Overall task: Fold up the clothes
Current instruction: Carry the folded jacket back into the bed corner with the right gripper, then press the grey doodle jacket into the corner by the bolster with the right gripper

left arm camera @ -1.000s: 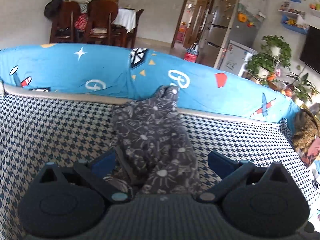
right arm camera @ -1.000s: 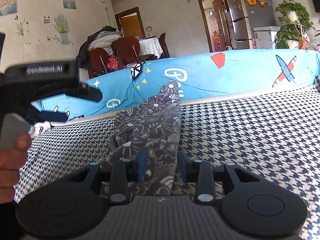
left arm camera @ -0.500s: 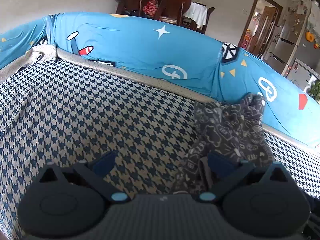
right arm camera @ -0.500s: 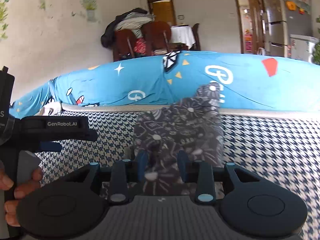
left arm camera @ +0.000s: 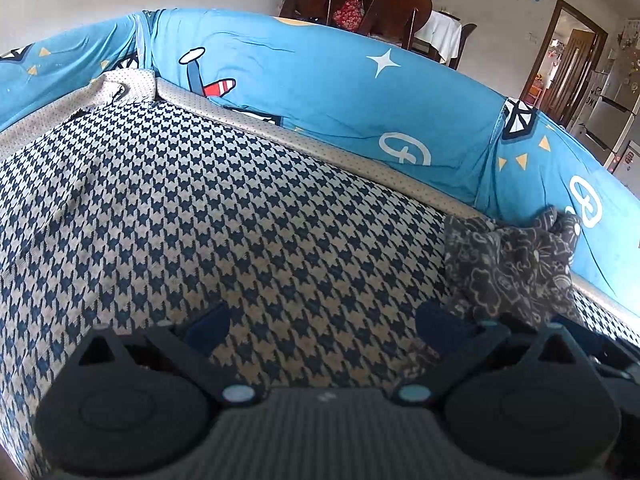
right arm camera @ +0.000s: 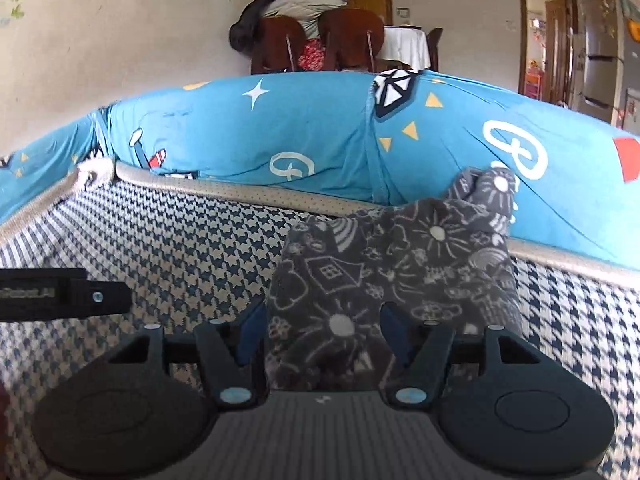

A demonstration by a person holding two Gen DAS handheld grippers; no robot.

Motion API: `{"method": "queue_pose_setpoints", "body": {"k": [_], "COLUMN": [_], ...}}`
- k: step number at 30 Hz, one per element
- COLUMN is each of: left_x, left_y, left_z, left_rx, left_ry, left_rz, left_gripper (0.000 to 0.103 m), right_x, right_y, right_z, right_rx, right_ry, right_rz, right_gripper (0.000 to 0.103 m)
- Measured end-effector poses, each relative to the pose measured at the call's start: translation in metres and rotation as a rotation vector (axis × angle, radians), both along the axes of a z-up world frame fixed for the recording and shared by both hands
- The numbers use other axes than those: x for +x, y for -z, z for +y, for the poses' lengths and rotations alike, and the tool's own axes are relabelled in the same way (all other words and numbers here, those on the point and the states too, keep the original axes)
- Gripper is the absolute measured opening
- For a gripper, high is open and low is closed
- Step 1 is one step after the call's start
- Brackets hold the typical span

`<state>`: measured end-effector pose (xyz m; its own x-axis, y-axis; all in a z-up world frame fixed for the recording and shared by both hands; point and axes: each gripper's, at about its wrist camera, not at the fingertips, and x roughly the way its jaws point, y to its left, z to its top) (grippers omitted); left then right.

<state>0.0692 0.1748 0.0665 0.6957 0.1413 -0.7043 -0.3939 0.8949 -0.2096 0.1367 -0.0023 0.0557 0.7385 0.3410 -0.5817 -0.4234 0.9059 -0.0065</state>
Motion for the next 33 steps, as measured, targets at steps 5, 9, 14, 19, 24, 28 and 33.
{"method": "queue_pose_setpoints", "body": {"k": [5,9,14,19,24,28,33], "left_x": [0.000,0.000,0.000,-0.001,-0.001,-0.001,-0.003], "left_y": [0.001,0.001,0.002,0.002,0.002,0.002,0.001], "left_z": [0.000,0.002,-0.002,-0.004,-0.004,-0.004,-0.003], "left_rx": [-0.002,-0.013,-0.011,-0.007,-0.007,-0.008,-0.008], "left_ry": [0.001,-0.005,0.001,0.005,0.000,-0.004,-0.013], "left_rz": [0.003,0.005,0.011,0.008,0.012,0.016,0.010], "left_gripper": [0.103,0.103,0.103,0.103,0.103,0.103,0.103], "right_x": [0.022,0.031,0.036,0.036,0.036,0.034,0.034], "right_y": [0.010,0.016,0.017,0.006,-0.010,-0.028,-0.049], "right_z": [0.018,0.019,0.012,-0.008,-0.031,-0.039,-0.033], "right_rx": [-0.063,-0.062,-0.016,0.094,0.207,0.263,0.313], "right_ry": [-0.037,-0.052,-0.033,0.052,0.171,0.206,0.201], "right_rz": [-0.001,0.016,0.031,0.025,-0.002,-0.045,-0.087], "right_gripper": [0.063,0.059,0.025,0.011,0.011,0.011,0.011]}}
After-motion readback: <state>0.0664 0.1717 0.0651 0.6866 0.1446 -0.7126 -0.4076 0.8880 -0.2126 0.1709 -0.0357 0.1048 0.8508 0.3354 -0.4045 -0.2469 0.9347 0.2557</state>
